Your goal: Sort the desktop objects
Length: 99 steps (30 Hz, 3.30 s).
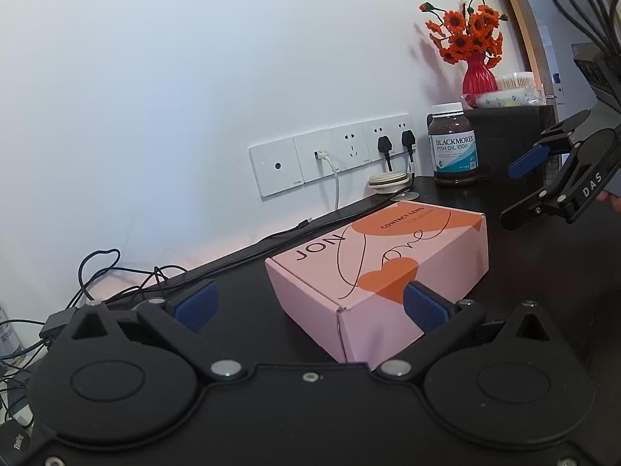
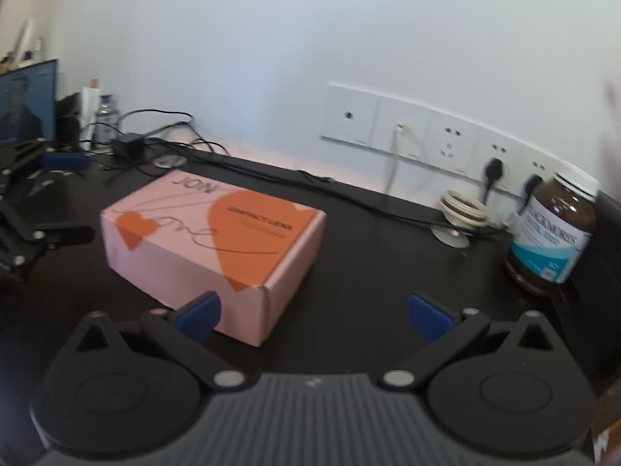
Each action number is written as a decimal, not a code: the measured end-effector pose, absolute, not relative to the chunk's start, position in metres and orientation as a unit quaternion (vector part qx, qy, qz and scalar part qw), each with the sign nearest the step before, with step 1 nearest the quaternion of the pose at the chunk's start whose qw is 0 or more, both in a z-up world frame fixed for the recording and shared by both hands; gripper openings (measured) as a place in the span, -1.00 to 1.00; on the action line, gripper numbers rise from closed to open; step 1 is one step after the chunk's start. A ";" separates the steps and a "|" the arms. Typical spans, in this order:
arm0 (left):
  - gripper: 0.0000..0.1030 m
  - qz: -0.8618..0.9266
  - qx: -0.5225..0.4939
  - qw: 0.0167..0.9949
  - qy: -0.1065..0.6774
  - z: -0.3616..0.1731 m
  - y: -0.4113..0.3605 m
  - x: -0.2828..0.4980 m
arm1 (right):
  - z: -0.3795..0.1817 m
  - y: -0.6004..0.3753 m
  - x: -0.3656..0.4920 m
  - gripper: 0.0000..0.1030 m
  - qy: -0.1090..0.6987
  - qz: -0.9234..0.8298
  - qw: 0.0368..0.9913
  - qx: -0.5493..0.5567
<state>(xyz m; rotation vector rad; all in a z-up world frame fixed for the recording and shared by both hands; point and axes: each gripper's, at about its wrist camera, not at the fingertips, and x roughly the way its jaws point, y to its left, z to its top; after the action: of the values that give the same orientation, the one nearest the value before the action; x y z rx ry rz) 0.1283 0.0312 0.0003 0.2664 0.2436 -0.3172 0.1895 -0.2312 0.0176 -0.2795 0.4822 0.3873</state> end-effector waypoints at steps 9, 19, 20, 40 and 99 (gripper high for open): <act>0.99 -0.162 0.103 0.973 0.131 0.001 0.040 0.133 | 0.018 -0.249 0.180 0.99 0.185 0.246 0.947 -0.092; 0.99 -0.166 0.123 0.969 0.133 0.000 0.034 0.133 | 0.018 -0.258 0.184 0.99 0.210 0.290 0.932 -0.060; 0.99 -0.166 0.123 0.969 0.134 0.000 0.033 0.133 | 0.017 -0.258 0.182 0.99 0.207 0.290 0.932 -0.063; 0.99 -0.159 0.125 0.968 0.149 -0.002 0.031 0.141 | -0.003 -0.259 0.190 0.99 0.230 0.266 0.934 -0.067; 0.51 -0.107 0.165 0.956 0.219 -0.011 0.027 0.169 | 0.021 -0.153 0.368 0.99 0.354 0.406 0.840 -0.065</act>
<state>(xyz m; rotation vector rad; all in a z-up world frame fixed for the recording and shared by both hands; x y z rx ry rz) 0.1690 0.0268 -0.0110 0.3349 0.4450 -0.2165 0.3680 -0.1533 0.0214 -0.1369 0.7489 0.8588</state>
